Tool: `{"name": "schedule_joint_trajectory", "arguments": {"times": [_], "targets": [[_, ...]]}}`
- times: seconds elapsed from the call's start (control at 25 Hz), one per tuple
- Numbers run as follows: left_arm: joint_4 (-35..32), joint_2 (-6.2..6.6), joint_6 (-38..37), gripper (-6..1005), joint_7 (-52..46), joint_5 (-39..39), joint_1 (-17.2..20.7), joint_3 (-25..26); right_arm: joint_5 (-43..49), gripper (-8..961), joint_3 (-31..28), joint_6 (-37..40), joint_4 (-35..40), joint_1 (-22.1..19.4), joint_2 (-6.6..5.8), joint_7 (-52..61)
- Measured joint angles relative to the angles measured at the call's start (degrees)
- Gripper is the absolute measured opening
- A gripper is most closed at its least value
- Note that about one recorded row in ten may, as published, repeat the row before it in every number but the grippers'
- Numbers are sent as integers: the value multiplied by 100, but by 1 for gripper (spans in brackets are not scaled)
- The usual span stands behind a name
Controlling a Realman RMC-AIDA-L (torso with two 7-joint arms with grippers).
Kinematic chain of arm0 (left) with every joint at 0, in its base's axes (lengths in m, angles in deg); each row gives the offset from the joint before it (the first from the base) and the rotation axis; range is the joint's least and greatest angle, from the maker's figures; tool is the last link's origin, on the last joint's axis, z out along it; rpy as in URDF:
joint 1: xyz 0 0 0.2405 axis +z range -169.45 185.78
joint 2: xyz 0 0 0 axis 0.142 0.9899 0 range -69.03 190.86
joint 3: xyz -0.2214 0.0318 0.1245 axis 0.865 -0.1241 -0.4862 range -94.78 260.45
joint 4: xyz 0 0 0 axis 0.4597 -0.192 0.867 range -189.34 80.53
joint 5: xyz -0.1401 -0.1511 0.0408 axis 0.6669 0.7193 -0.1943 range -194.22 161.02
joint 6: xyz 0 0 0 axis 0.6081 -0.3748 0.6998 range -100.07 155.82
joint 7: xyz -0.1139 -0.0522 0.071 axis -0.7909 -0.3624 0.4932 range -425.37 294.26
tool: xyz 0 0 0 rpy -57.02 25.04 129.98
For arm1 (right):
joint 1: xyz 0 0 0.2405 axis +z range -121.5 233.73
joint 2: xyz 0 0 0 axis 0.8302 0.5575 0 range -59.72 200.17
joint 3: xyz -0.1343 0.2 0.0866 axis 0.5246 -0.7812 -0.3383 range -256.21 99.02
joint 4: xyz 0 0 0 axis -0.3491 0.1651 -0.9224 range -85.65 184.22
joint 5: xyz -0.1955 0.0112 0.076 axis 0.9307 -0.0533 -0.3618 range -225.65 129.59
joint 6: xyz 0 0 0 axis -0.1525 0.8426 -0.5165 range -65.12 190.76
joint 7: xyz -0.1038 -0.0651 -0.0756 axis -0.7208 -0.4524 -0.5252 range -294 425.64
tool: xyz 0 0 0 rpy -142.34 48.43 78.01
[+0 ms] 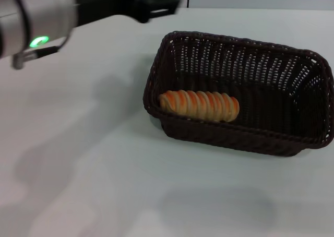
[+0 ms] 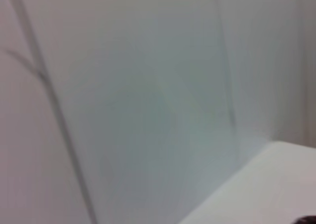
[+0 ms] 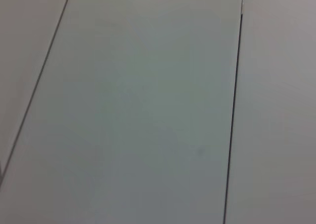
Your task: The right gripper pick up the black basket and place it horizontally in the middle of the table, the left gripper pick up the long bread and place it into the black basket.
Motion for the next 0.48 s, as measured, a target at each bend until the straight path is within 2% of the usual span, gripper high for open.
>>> {"name": "schedule_joint_trajectory", "arguments": {"times": [0.04,0.08,0.16,0.2,0.24,0.28,0.32,0.36,0.44,0.48], "targets": [[-4,1,116,814,77,145,191,62,0,470,-24,-182,-120,-21,102,-62],[-4,3,174,814,139,282,324,158,0,470,-24,-182,-120,-21,102,-62],[12,2,247,814,233,542,595,373,0,470,-51,-366,-238,-56,208,-103],[12,2,247,814,233,542,595,373,0,470,-71,-493,-318,-81,285,-144],[19,1,331,814,253,603,741,468,0,470,-106,-823,-504,-122,444,-303],[19,1,331,814,253,603,741,468,0,470,-106,-823,-504,-122,444,-303],[19,1,331,814,253,603,741,468,0,470,-120,-1010,-598,-134,514,-423],[32,2,824,814,395,624,1208,541,0,470,-134,-1206,-717,-142,596,-563],[56,-6,1163,815,575,628,1487,521,0,470,-133,-1665,-1000,-155,770,-978],[56,-6,1163,815,575,628,1487,521,0,470,-133,-1665,-1000,-155,770,-978]]}}
